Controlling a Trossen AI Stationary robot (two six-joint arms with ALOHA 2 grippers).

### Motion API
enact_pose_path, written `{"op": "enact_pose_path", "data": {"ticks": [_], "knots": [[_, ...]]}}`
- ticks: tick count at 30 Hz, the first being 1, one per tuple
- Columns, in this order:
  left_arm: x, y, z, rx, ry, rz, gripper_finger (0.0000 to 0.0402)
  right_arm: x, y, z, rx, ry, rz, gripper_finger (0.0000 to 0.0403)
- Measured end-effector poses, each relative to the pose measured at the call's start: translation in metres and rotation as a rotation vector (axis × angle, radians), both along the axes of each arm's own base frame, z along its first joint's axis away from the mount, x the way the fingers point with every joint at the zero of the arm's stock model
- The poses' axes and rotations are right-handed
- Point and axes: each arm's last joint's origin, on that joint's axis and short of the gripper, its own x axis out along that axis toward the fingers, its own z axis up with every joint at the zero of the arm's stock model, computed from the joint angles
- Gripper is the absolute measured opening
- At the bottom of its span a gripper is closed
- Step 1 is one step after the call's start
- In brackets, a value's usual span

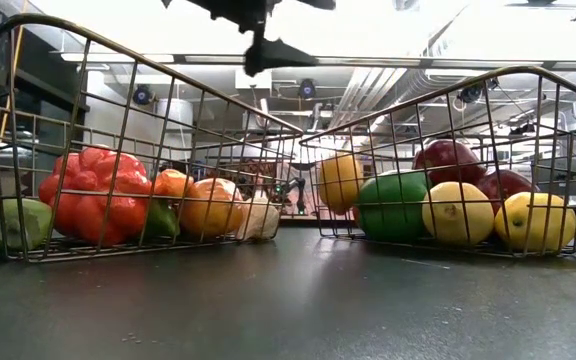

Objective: Sort produce into baskets
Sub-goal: Return to Home Position

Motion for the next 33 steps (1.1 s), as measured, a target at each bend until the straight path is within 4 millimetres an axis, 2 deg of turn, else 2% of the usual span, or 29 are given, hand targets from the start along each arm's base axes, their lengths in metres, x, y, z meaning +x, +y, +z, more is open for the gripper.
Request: {"op": "enact_pose_path", "data": {"ticks": [2, 5, 10, 14, 16, 17, 23, 24, 25, 28, 33], "knots": [[-0.015, -0.007, -0.005, -0.038, -0.049, 0.044, 0.0367, -0.018, -0.01, -0.006, 0.012, 0.023, 0.011, 0.0242], [-0.04, -0.022, -0.013, -0.125, -0.168, 0.099, 0.0367, -0.045, -0.024, -0.028, 0.077, 0.041, 0.018, 0.0224], [-0.085, -0.04, -0.014, -0.243, -0.448, 0.198, 0.0355, -0.076, -0.029, -0.074, 0.215, 0.012, 0.081, 0.0152], [-0.118, -0.044, -0.01, -0.245, -0.627, 0.241, 0.0307, -0.082, -0.025, -0.097, 0.304, -0.054, 0.163, 0.0062], [-0.133, -0.043, -0.012, -0.215, -0.672, 0.262, 0.0265, -0.08, -0.022, -0.104, 0.329, -0.079, 0.193, 0.0018], [-0.139, -0.042, -0.014, -0.197, -0.683, 0.269, 0.024, -0.079, -0.021, -0.107, 0.331, -0.083, 0.207, 0.0011], [-0.175, -0.036, -0.036, -0.119, -0.705, 0.287, 0.0046, -0.077, -0.018, -0.111, 0.352, -0.081, 0.232, 0.0002], [-0.181, -0.034, -0.042, -0.113, -0.702, 0.289, 0.0024, -0.078, -0.018, -0.111, 0.353, -0.082, 0.232, 0.0003], [-0.187, -0.033, -0.048, -0.111, -0.701, 0.292, 0.0014, -0.078, -0.018, -0.111, 0.351, -0.081, 0.234, 0.0003], [-0.204, -0.029, -0.064, -0.1, -0.714, 0.304, 0.0018, -0.078, -0.018, -0.111, 0.322, -0.037, 0.265, 0.0001], [-0.227, -0.025, -0.089, -0.106, -0.742, 0.304, 0.0003, -0.079, -0.015, -0.115, 0.335, 0.168, 0.43, 0.0]]}}
